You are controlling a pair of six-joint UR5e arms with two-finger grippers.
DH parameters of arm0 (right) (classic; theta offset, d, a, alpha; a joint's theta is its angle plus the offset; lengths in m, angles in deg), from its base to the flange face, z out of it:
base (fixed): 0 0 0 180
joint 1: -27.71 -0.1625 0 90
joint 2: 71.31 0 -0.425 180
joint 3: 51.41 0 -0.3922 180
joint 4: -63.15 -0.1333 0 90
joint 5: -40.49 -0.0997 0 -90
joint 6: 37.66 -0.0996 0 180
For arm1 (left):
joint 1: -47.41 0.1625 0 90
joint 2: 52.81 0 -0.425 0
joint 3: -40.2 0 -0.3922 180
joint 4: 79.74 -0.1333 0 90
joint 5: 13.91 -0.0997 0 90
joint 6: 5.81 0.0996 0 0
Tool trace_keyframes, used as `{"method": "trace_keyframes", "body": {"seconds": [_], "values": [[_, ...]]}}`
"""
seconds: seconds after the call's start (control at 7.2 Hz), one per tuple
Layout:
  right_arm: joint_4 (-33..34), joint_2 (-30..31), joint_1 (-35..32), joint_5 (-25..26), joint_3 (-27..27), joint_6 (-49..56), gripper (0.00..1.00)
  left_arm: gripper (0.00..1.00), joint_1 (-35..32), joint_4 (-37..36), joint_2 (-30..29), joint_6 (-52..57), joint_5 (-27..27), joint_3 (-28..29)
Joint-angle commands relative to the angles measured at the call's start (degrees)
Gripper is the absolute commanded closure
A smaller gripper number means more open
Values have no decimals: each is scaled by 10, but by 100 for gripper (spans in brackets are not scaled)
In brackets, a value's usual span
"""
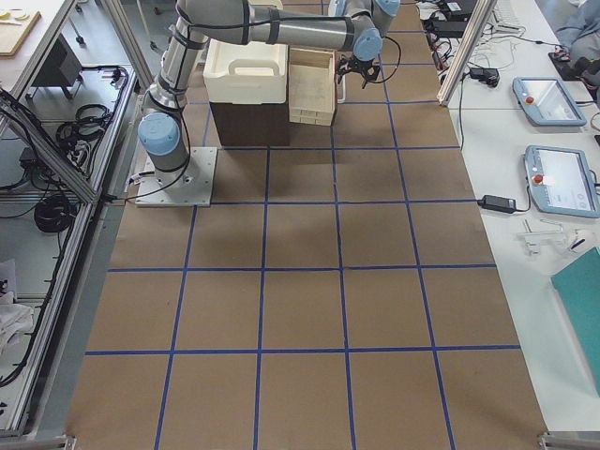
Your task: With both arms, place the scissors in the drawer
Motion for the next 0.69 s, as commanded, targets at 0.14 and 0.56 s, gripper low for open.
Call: {"method": "trace_keyframes", "body": {"seconds": [0.14, 0.56], "values": [[-10, 87, 61, -2, -4, -13, 0, 100, 0, 0, -2, 0, 0, 0], [-18, 231, 106, 13, 43, -184, 0, 100, -17, 2, 9, -35, 1, 0]]}}
